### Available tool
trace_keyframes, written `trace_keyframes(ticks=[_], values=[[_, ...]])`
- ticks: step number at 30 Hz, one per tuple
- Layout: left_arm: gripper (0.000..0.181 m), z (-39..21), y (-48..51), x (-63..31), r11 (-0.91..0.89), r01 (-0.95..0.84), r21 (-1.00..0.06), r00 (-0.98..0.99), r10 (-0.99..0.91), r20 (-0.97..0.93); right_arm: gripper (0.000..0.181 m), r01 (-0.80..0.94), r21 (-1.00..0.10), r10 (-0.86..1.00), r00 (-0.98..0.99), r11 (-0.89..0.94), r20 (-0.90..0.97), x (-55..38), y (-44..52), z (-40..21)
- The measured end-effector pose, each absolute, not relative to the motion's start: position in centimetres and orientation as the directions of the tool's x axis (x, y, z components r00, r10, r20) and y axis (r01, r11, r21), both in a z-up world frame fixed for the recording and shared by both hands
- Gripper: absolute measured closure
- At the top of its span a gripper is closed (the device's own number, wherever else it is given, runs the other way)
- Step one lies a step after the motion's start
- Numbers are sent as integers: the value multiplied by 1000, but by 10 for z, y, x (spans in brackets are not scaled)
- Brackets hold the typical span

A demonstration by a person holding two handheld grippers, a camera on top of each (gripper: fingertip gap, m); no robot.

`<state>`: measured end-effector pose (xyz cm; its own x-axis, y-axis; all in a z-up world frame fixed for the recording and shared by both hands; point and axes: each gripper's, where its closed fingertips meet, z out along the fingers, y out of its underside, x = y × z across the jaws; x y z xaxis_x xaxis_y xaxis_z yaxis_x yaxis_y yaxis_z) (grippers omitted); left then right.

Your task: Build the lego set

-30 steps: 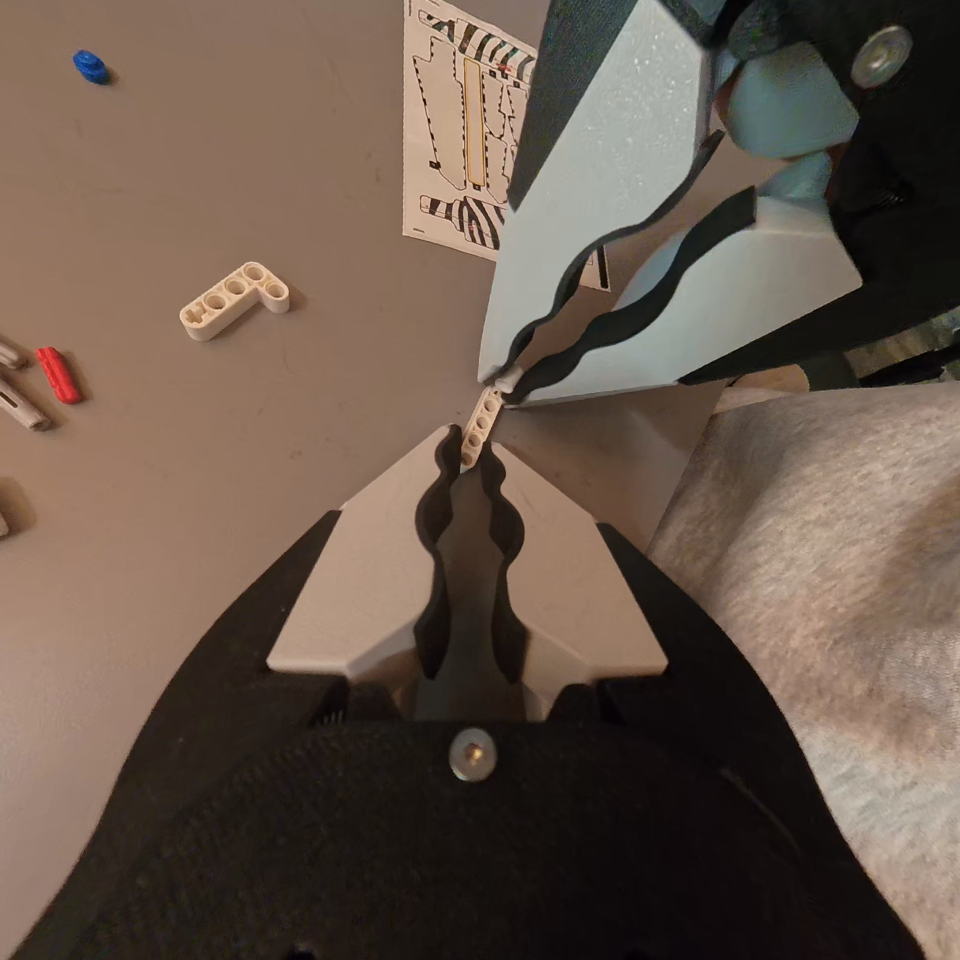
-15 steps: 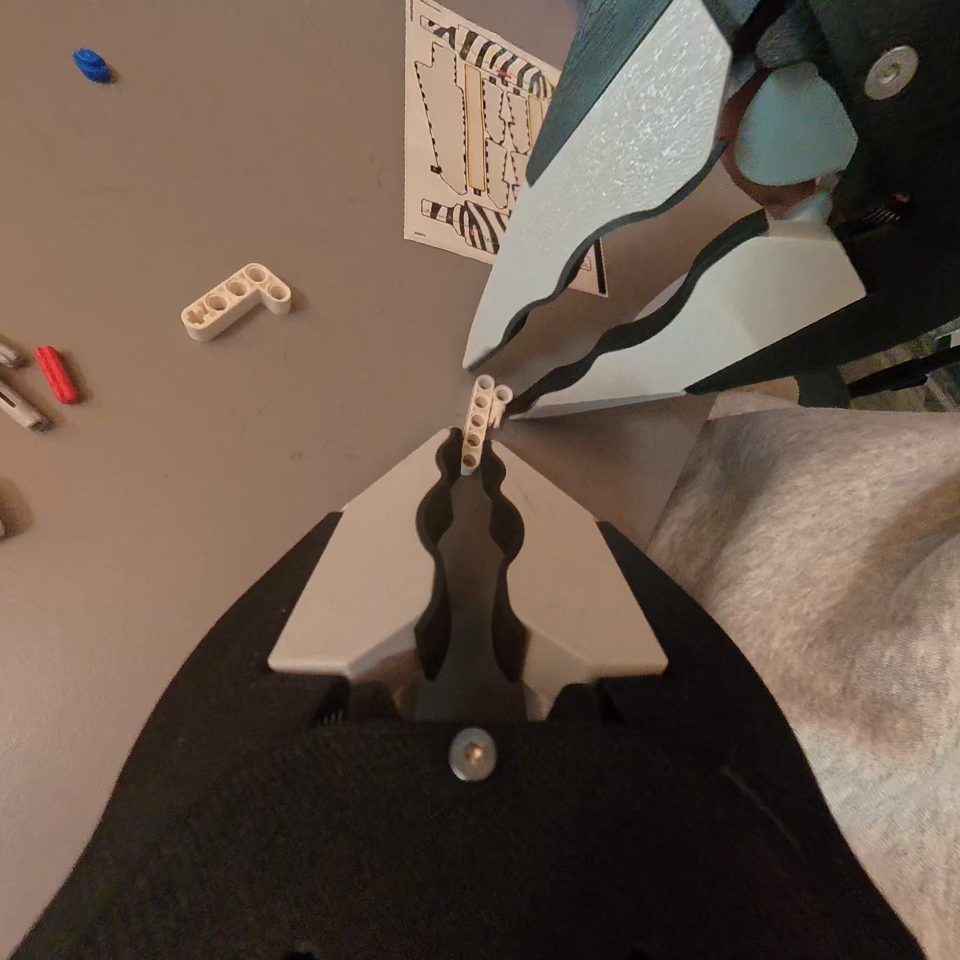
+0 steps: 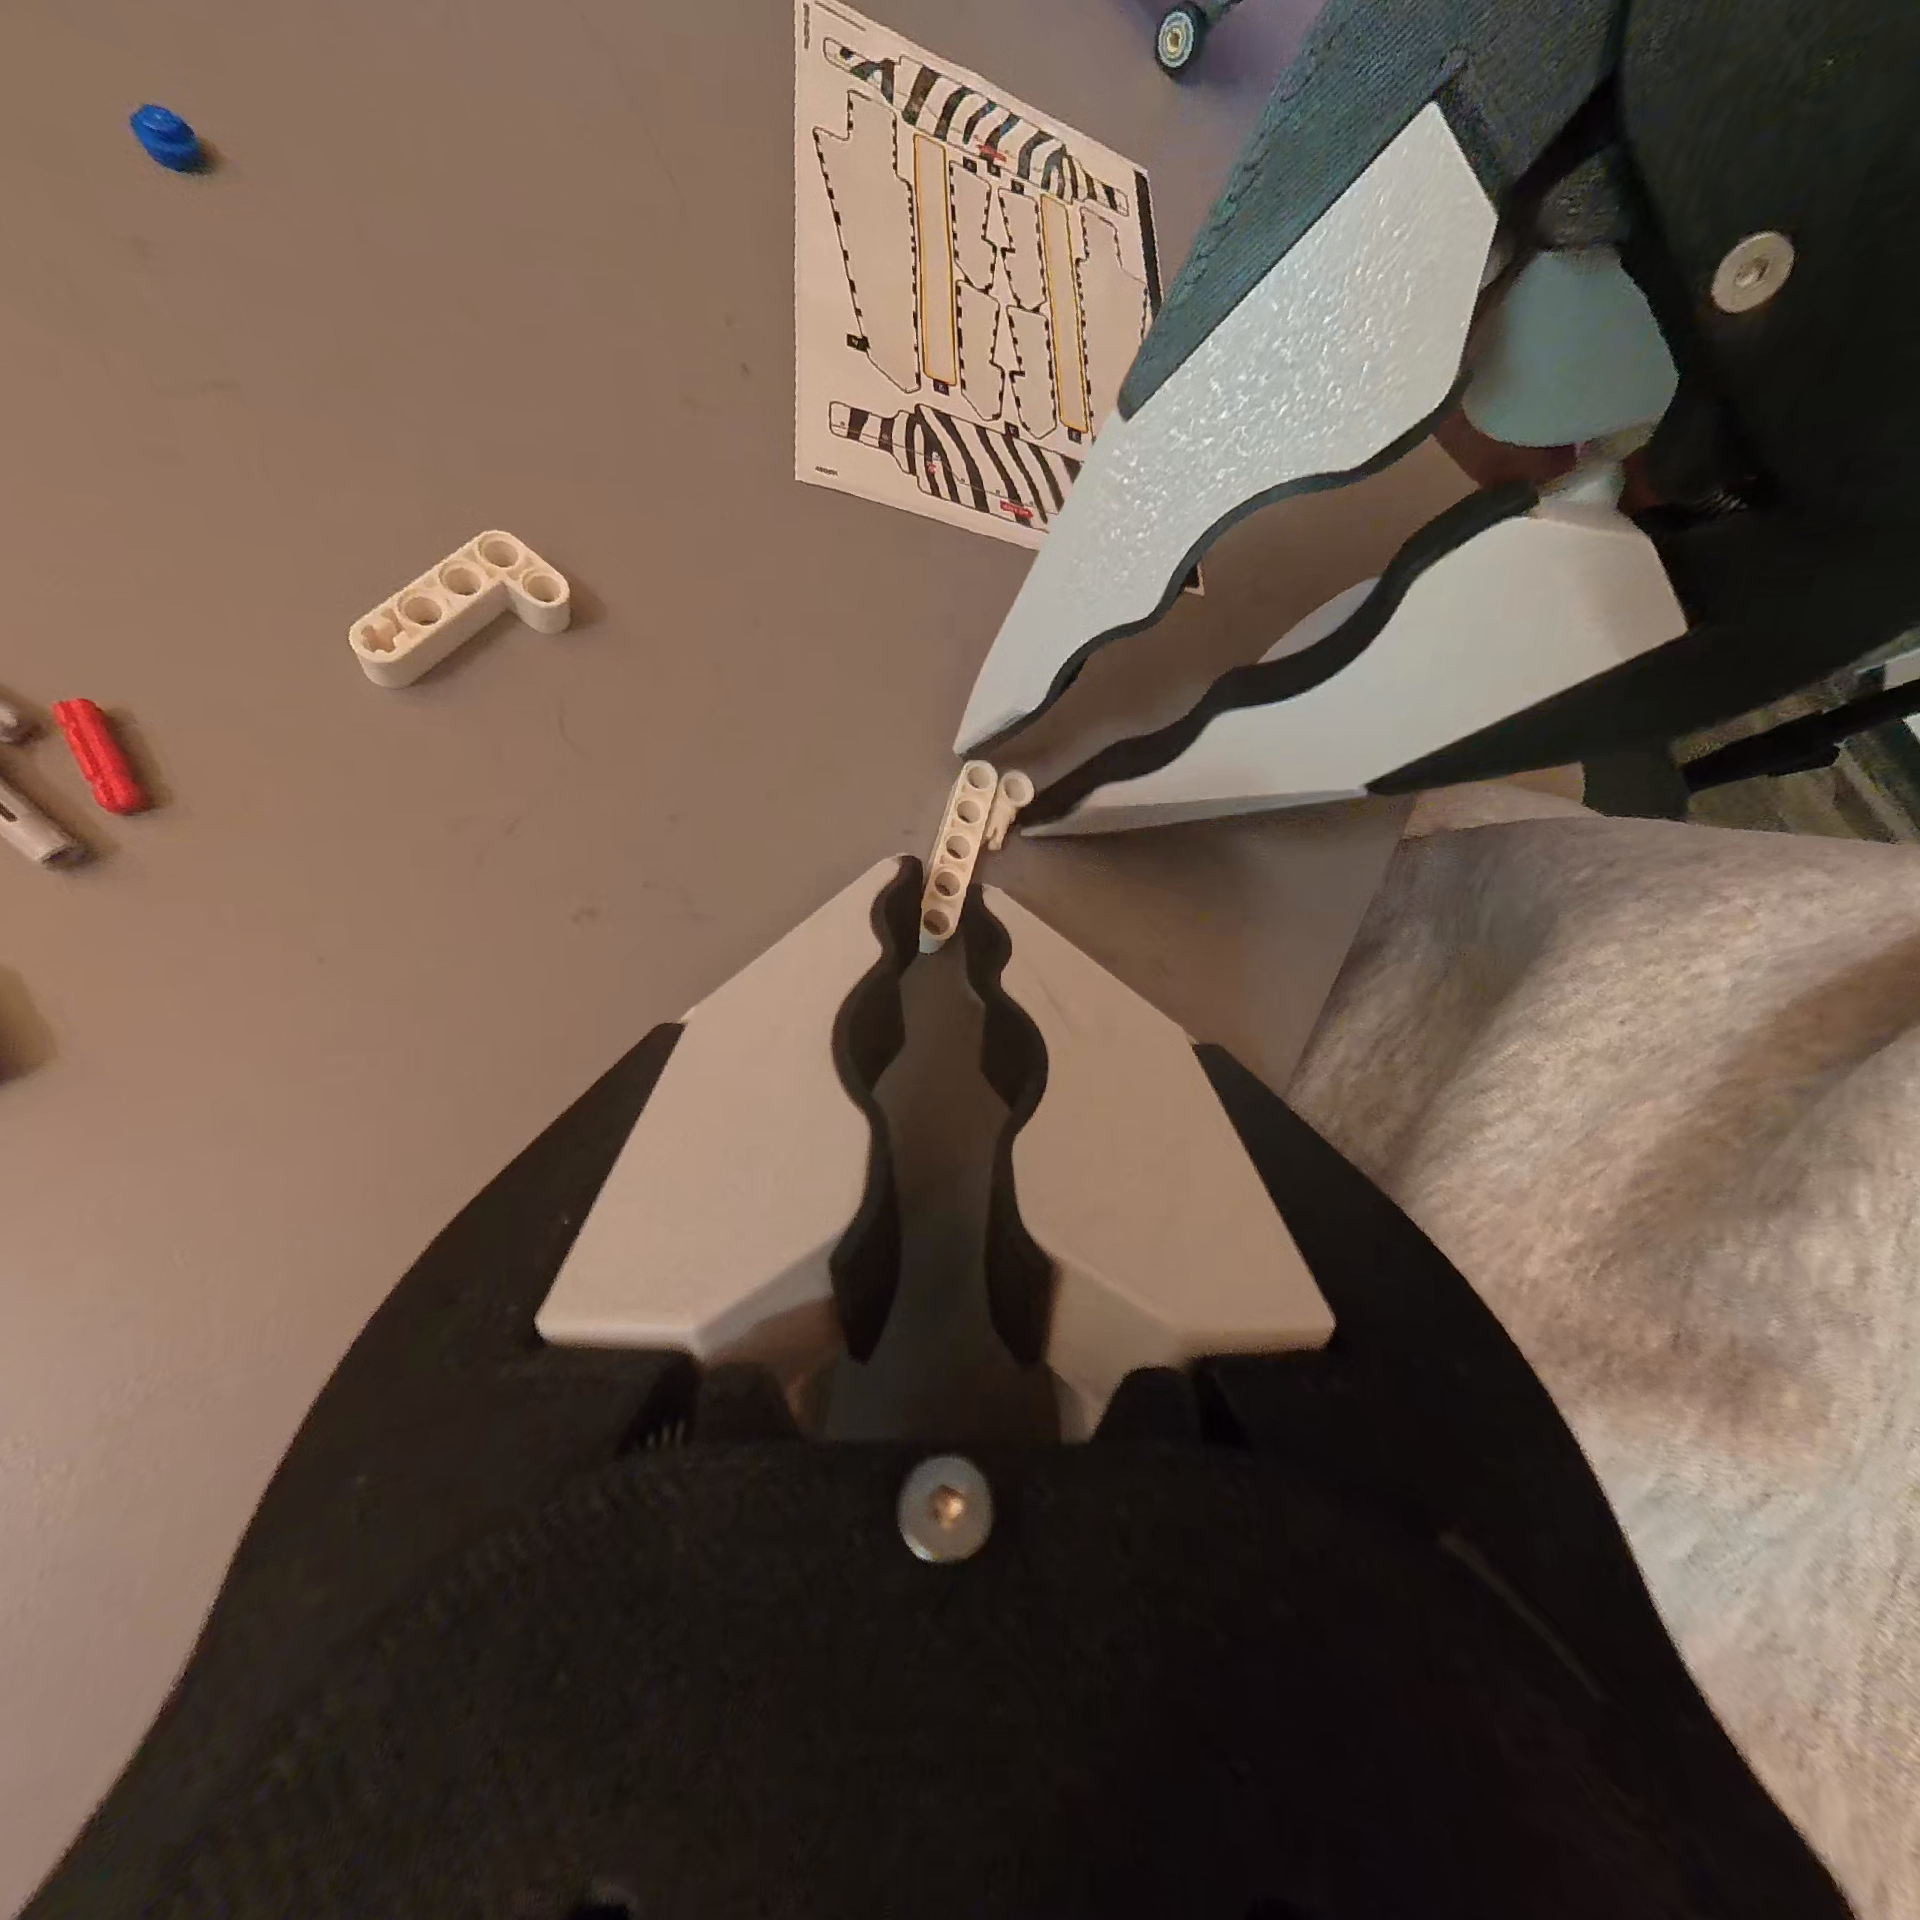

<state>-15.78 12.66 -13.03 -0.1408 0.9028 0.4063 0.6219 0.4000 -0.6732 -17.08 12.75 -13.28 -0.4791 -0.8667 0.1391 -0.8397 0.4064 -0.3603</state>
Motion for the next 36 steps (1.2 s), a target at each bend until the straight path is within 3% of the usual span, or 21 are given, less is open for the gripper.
trace_keyframes(ticks=[4, 8, 13, 15, 17, 23, 28, 31, 36], values=[[173, -129, 127, -158, 416, 616, -669, -135, 893, 430, 175, -788, -413, -834, -541, 456, 111, -176, 129, -132], [161, -120, 126, -158, 426, 571, -702, -116, 888, 445, 175, -732, -481, -798, -594, 483, 102, -181, 131, -123], [155, -88, 138, -165, 479, 431, -765, 22, 842, 539, 175, -695, -594, -795, -589, 405, 147, -171, 133, -96], [160, -77, 144, -168, 530, 397, -750, 85, 792, 604, 175, -701, -625, -801, -566, 344, 194, -164, 135, -85], [178, -67, 145, -167, 567, 360, -741, 125, 757, 641, 175, -722, -632, -799, -541, 283, 260, -162, 136, -75], [179, -37, 152, -157, 597, 280, -752, 274, 701, 659, 175, -638, -736, -811, -541, 225, 222, -152, 144, -46], [178, -10, 158, -144, 703, 236, -671, 453, 531, 716, 169, -499, -846, -836, -533, 187, 130, -141, 148, -15], [179, 1, 161, -137, 760, 250, -600, 551, 398, 733, 170, -496, -856, -863, -488, 149, 132, -134, 155, -5], [179, 9, 166, -130, 765, 248, -594, 615, 350, 707, 174, -482, -859, -892, -446, 171, 72, -124, 161, 1]])
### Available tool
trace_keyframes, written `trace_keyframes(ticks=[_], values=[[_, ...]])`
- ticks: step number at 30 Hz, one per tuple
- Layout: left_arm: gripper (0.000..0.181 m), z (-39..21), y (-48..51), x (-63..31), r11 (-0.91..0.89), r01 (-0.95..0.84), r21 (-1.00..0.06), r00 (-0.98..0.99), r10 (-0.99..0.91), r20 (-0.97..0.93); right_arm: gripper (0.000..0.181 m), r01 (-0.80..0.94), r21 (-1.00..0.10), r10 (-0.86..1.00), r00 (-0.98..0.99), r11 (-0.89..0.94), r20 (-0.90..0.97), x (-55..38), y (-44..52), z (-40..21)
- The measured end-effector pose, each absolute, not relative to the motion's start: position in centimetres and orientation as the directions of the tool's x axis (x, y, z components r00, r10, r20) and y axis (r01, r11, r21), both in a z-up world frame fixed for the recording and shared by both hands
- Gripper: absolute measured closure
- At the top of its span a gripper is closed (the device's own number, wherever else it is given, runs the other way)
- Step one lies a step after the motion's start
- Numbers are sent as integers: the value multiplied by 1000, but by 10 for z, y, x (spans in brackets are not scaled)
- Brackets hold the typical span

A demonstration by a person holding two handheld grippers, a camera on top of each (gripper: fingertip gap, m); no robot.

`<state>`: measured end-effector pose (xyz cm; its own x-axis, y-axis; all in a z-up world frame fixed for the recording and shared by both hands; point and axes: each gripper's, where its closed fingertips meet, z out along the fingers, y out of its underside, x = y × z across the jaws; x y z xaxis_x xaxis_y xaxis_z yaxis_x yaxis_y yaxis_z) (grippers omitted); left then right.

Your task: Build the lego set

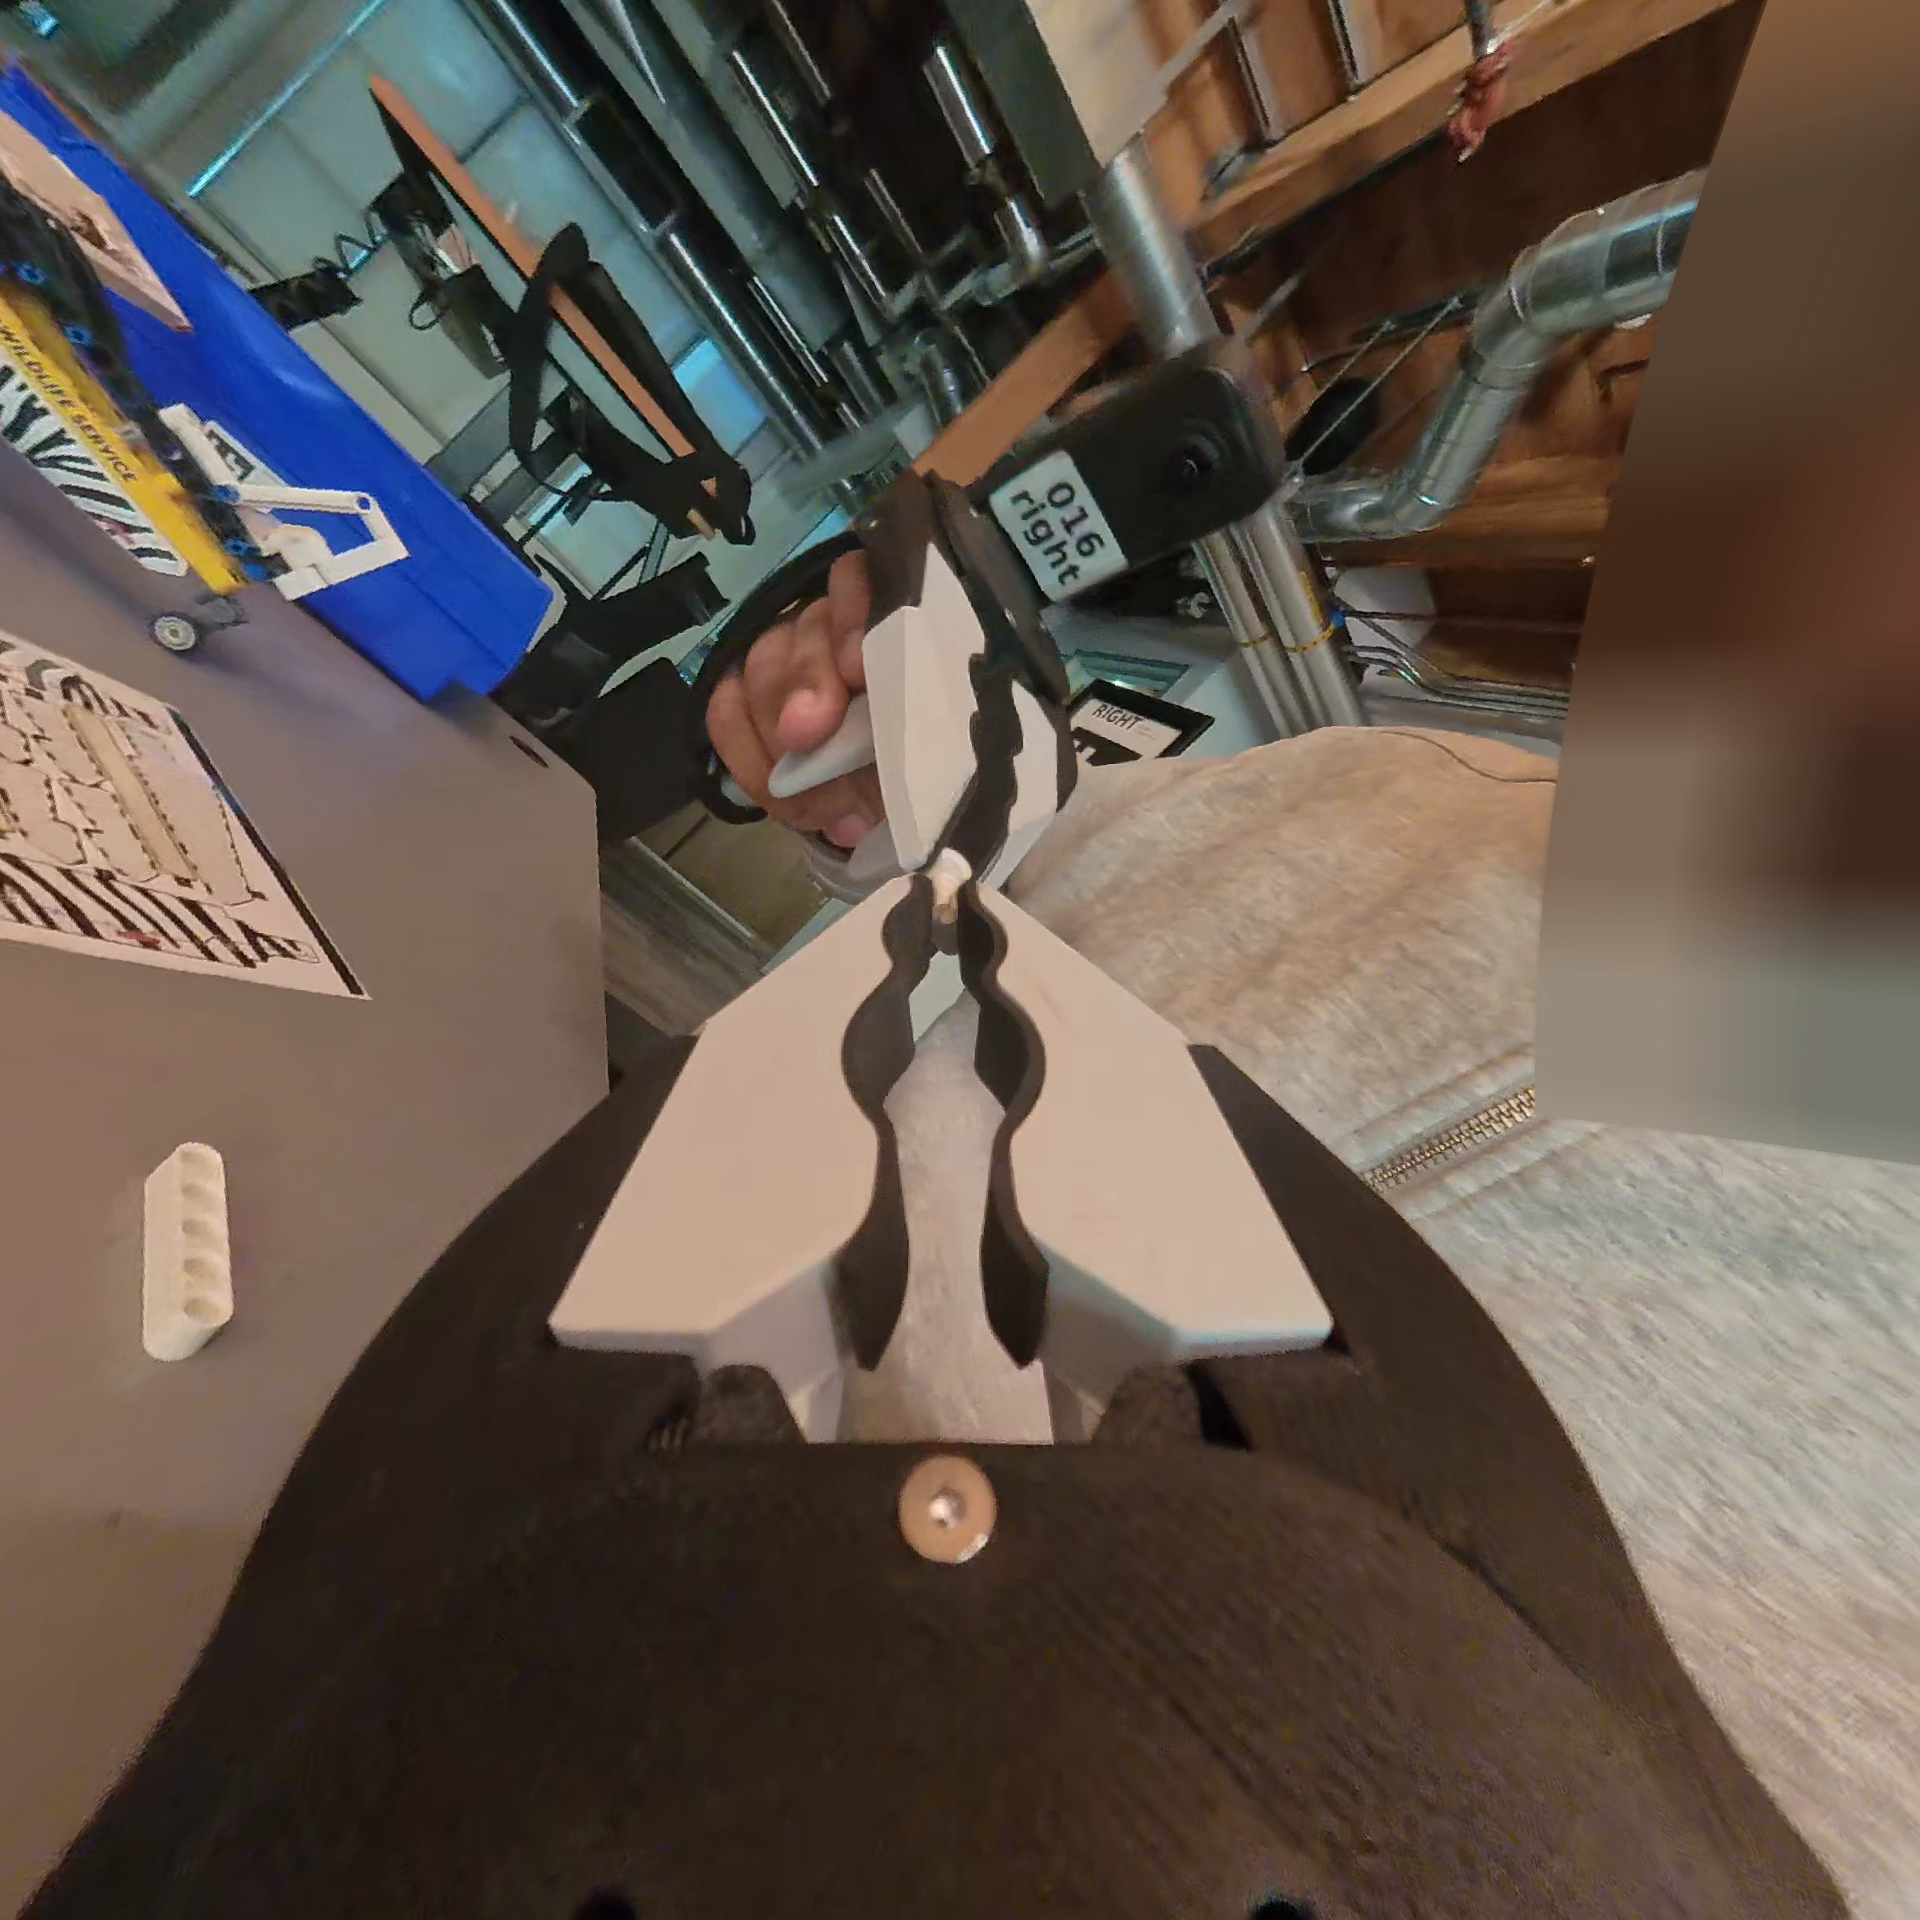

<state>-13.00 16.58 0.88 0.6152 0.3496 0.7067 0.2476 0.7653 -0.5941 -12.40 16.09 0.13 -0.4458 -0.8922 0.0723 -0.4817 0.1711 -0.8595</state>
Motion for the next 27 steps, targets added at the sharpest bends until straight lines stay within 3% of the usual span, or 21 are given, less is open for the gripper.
trace_keyframes(ticks=[7, 19, 23, 27], values=[[179, 10, 162, -127, 771, 224, -597, 624, 357, 695, 176, -310, -873, -862, -462, 375, -206, -120, 158, 4], [178, -1, 144, -127, 756, 151, -637, 523, 485, 701, 176, -247, -821, -791, -507, 514, -343, -120, 144, -6], [170, -31, 117, -127, 687, 131, -715, 289, 664, 690, 176, -363, -770, -771, -587, 525, -249, -137, 131, -23], [158, -68, 110, -133, 515, 278, -811, 32, 839, 544, 175, -672, -570, -815, -579, 472, 8, -163, 124, -67]])
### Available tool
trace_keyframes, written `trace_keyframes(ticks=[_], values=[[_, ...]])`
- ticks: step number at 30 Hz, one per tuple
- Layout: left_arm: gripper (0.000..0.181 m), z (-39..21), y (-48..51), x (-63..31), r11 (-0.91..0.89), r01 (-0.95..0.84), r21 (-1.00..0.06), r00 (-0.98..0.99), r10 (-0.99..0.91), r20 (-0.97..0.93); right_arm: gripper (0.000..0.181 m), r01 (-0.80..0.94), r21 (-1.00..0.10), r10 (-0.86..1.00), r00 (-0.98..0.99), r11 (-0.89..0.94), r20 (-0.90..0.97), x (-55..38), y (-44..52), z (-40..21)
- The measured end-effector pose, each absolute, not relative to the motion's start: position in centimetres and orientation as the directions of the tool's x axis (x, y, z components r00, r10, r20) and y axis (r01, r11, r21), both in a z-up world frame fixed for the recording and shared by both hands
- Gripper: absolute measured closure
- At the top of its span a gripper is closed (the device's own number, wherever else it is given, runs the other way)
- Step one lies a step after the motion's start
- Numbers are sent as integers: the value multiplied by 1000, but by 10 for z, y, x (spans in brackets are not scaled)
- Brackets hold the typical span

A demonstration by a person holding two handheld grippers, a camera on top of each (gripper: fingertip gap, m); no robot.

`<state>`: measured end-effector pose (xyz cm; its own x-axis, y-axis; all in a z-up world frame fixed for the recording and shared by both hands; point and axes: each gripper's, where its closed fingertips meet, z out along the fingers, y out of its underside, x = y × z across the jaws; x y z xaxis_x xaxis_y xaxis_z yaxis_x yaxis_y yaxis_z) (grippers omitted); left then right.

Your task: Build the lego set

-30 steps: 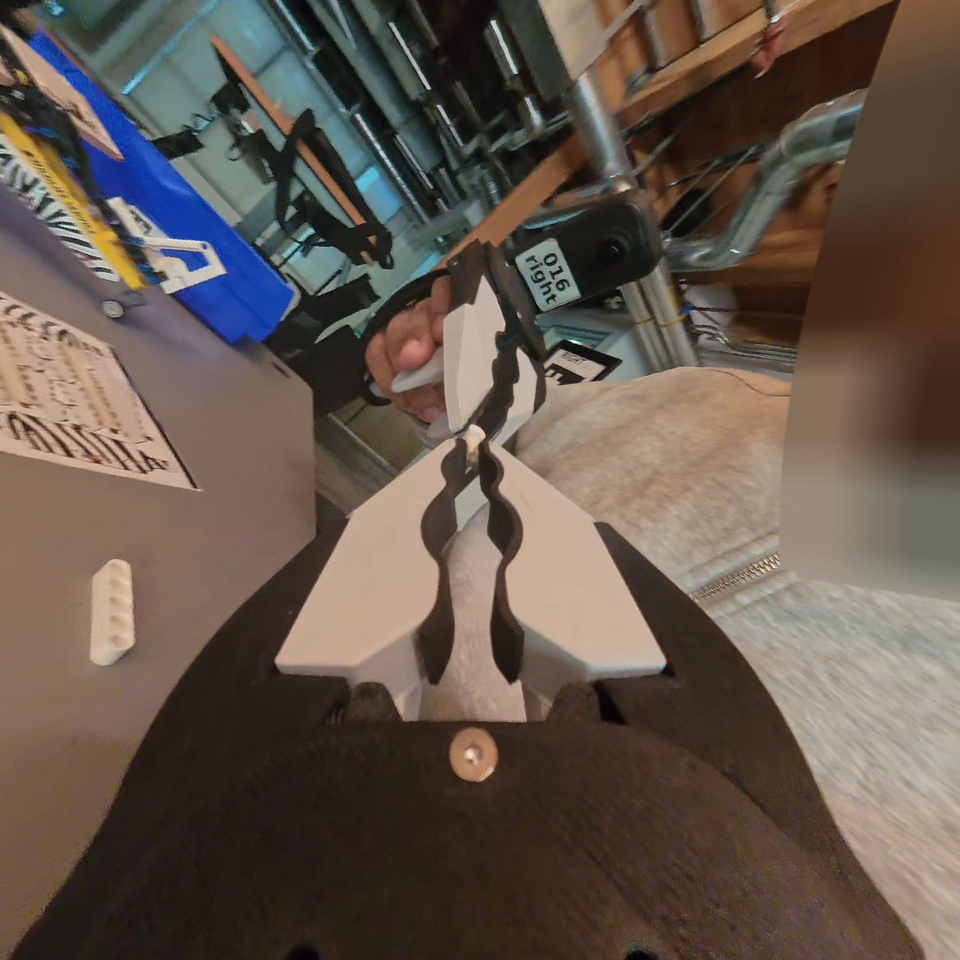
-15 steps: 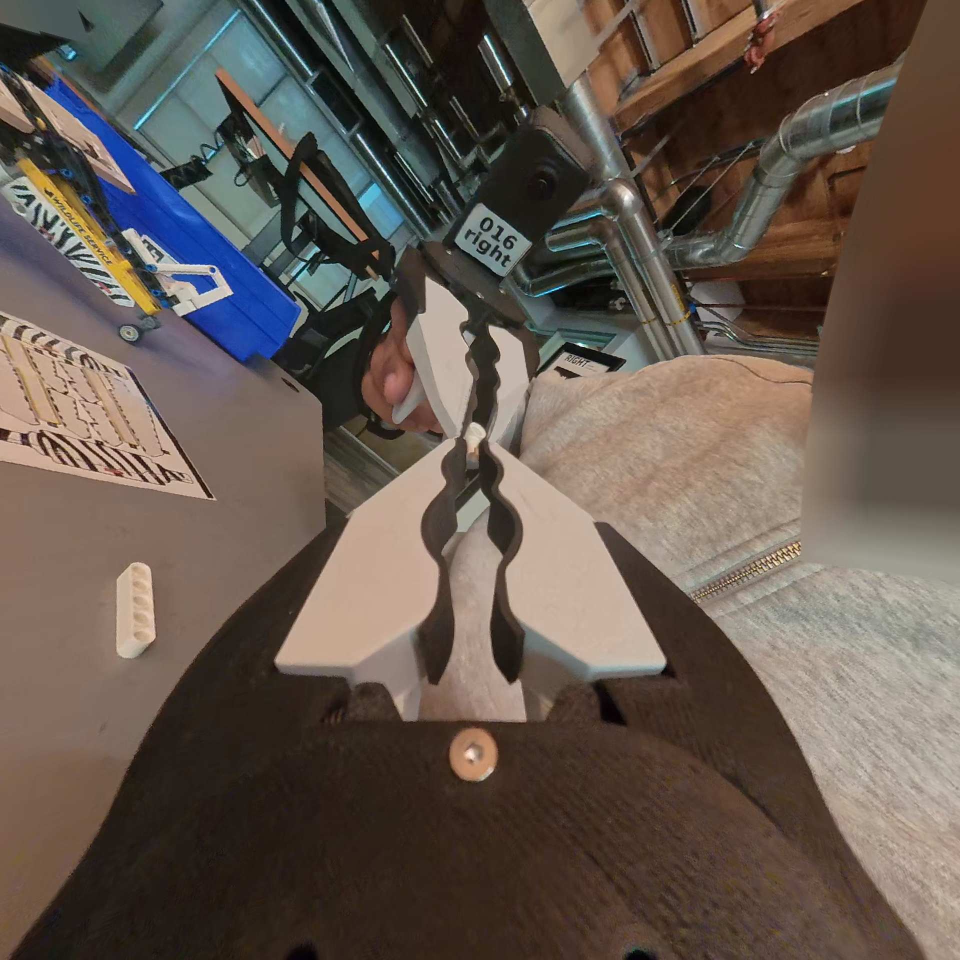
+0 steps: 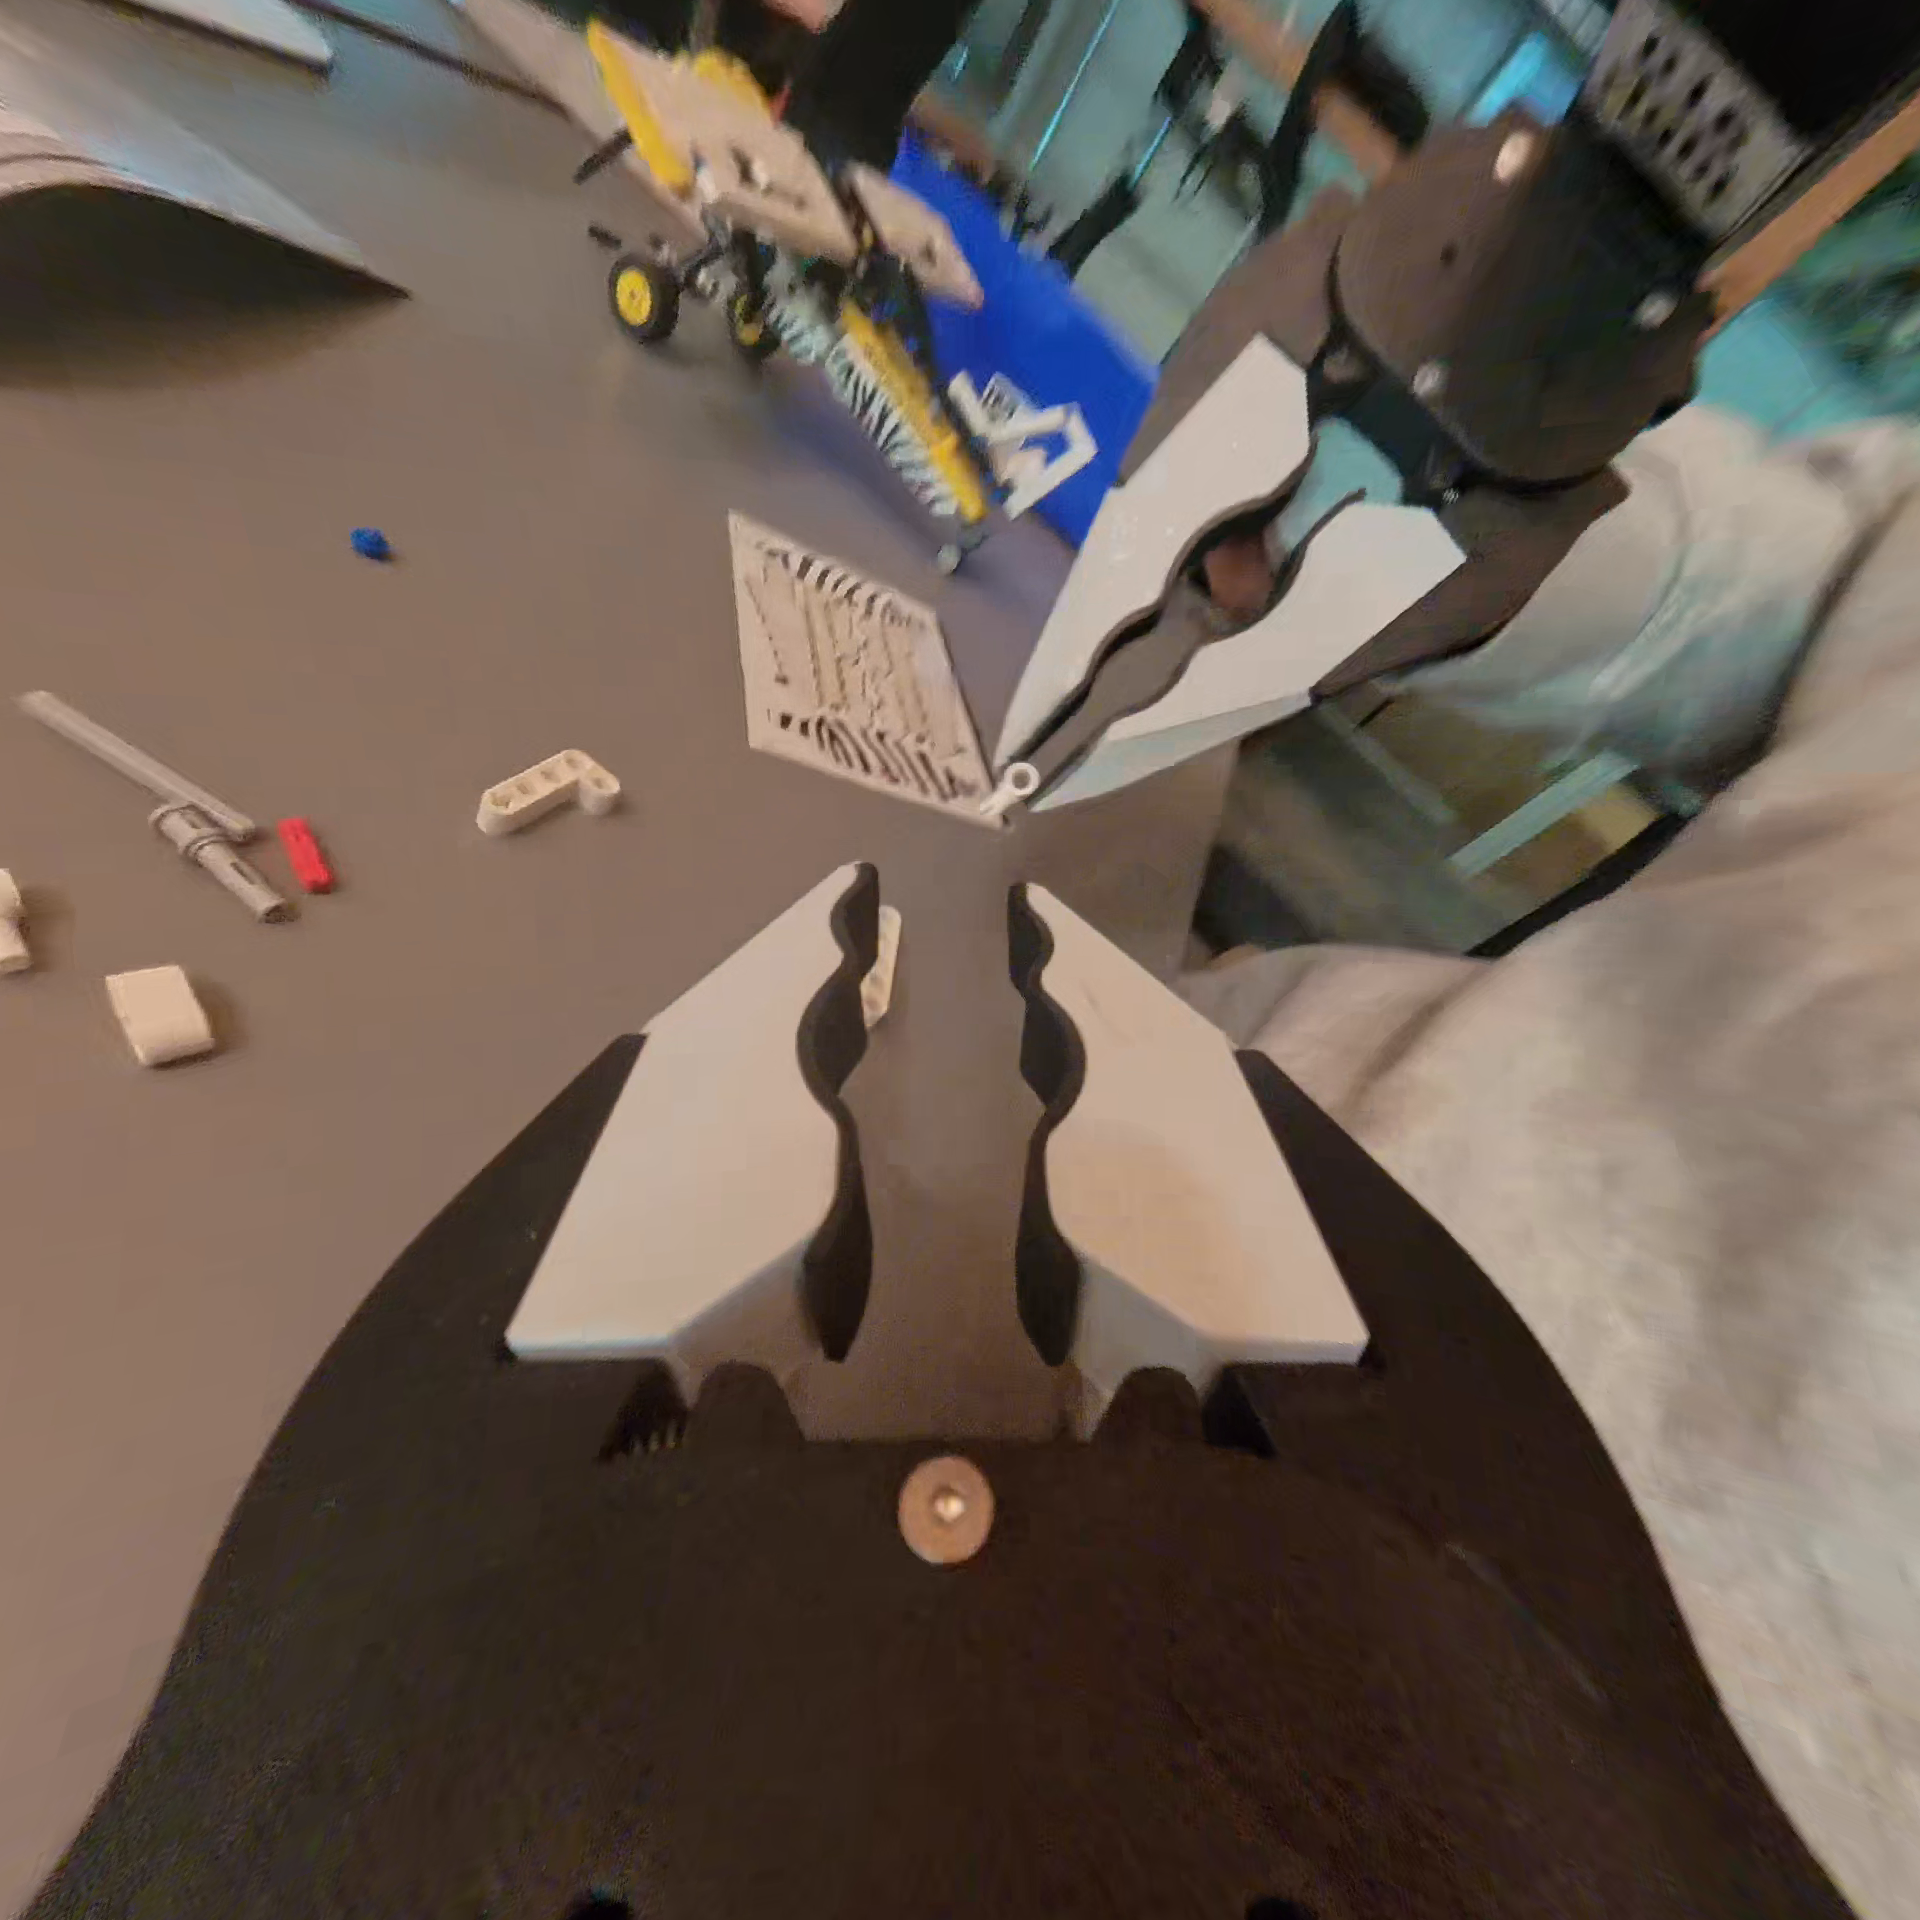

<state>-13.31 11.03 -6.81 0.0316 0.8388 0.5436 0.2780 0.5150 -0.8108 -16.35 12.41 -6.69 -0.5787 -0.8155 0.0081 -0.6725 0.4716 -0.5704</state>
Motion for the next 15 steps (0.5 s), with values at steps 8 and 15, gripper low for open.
trace_keyframes(ticks=[8, 15], values=[[154, -115, 128, -151, 390, 546, -741, -112, 911, 397, 176, -937, -206, -944, -310, 283, 114, -175, 122, -112], [174, -129, 130, -153, 415, 611, -674, -136, 894, 427, 176, -952, -142, -962, -272, 269, 2, -173, 123, -117]])
